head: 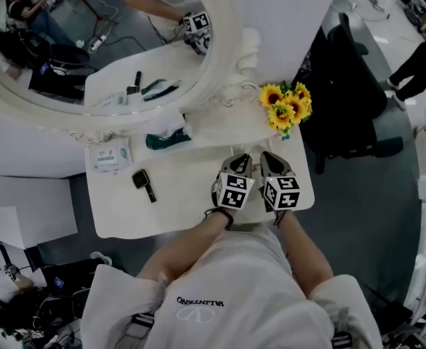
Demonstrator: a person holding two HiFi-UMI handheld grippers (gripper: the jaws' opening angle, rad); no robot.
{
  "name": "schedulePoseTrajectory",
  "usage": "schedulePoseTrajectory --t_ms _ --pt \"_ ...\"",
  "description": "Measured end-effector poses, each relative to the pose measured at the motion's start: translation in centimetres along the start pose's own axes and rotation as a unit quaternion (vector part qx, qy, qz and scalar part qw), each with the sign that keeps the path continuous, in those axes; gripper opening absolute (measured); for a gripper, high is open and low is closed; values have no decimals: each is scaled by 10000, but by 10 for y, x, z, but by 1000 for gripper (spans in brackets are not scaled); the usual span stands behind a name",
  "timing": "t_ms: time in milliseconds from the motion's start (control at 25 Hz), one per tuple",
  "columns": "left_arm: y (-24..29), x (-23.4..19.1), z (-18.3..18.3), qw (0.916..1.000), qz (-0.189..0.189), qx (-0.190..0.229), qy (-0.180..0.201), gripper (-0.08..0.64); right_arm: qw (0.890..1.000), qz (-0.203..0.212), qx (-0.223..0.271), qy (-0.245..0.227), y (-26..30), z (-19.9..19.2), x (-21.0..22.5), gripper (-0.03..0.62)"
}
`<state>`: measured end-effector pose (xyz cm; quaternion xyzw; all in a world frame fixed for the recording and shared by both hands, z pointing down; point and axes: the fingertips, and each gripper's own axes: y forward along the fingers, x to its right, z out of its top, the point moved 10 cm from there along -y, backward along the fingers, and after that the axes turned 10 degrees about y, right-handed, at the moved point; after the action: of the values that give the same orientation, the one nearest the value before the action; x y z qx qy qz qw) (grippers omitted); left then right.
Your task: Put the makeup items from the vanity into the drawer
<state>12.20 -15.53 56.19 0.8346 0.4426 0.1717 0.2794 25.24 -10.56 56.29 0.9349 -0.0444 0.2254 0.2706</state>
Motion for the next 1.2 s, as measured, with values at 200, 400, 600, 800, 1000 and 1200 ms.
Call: schedulePoseTrajectory --t_ms 200,400,600,800,1000,1200 --pt "3 -1 -2 10000 -30 -21 70 23 10000 22 -9 1 0 -2 -1 12" --pt "3 -1 -4 9999 -48 15 118 29 10000 14 -11 30 -1 -5 -2 12" --pt "4 -1 -4 9999 -65 59 119 52 10000 4 -4 37 -4 -4 -1 12" --pt "0 -2 -3 9998 -43 153 137 63 10000 5 22 37 -8 -3 -1 12" --pt "-15 -5 -3 9990 154 365 212 33 10000 14 67 9 -17 -4 -1 12" --pt "-42 -15 -2 9977 341 563 165 5 9998 63 168 -81 -28 0 -8 12"
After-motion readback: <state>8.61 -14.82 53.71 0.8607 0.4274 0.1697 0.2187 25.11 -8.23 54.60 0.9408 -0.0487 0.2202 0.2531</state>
